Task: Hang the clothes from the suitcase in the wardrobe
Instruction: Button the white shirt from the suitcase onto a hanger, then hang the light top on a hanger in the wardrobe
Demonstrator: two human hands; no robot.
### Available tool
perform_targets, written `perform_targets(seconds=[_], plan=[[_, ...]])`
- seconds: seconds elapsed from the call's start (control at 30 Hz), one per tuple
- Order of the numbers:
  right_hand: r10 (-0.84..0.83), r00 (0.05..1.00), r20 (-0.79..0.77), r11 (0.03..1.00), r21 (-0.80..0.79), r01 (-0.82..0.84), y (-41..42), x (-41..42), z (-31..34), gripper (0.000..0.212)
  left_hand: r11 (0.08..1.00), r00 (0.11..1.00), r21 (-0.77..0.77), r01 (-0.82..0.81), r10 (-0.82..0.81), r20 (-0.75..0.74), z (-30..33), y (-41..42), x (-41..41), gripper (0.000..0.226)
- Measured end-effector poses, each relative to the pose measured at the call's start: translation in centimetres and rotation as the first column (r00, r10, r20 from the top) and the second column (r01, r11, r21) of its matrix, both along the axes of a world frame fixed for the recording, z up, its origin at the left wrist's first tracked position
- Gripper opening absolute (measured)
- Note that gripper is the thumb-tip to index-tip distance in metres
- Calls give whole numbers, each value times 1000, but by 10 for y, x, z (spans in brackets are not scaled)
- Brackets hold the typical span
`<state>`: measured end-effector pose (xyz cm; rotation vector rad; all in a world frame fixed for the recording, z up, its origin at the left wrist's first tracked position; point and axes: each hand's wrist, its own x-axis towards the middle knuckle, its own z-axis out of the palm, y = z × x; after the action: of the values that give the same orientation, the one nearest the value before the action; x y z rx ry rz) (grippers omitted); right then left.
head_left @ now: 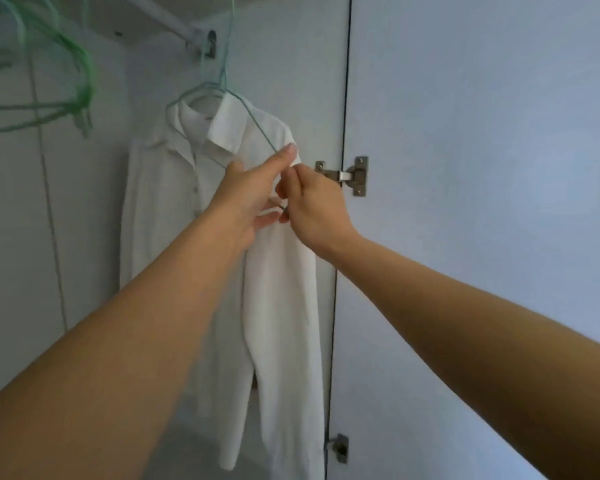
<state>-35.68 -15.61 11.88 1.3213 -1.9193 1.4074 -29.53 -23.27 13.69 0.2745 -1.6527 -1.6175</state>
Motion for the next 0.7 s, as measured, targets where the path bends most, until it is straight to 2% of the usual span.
perform_targets(seconds=[0.07, 0.1, 0.17, 0.27, 0.4, 0.5, 0.6, 0.7], plan=[[-15, 997, -78, 995, 100, 22, 30, -3, -18, 36, 999, 1000, 31, -10, 10, -6, -11, 24, -19, 65], [-18, 994, -112, 986, 165, 36, 48, -4, -28, 34, 998, 998, 27, -55, 55, 1, -18, 37, -27, 57], [-5, 988, -155, 957, 286, 50, 88, -8, -43, 25, 984, 984, -10, -177, 177, 30, -37, 66, -43, 56], [55, 988, -142, 941, 338, -4, 153, -10, -59, 19, 969, 969, -29, -246, 246, 4, -64, 124, -51, 51], [-29, 999, -30, 920, 390, 38, 260, -14, -91, 26, 969, 973, -90, -230, 230, -15, -108, 234, -51, 53], [-181, 978, 100, 937, 321, 140, 350, -22, -122, 29, 978, 991, -159, -136, 136, -7, -157, 319, -52, 54], [-348, 905, 245, 910, 319, 264, 423, -31, -156, 31, 974, 996, -226, -6, 25, 82, -213, 391, -51, 47], [-419, 767, 485, 902, 316, 293, 506, -36, -187, 33, 952, 960, -237, 193, -133, 247, -260, 469, -43, 37]])
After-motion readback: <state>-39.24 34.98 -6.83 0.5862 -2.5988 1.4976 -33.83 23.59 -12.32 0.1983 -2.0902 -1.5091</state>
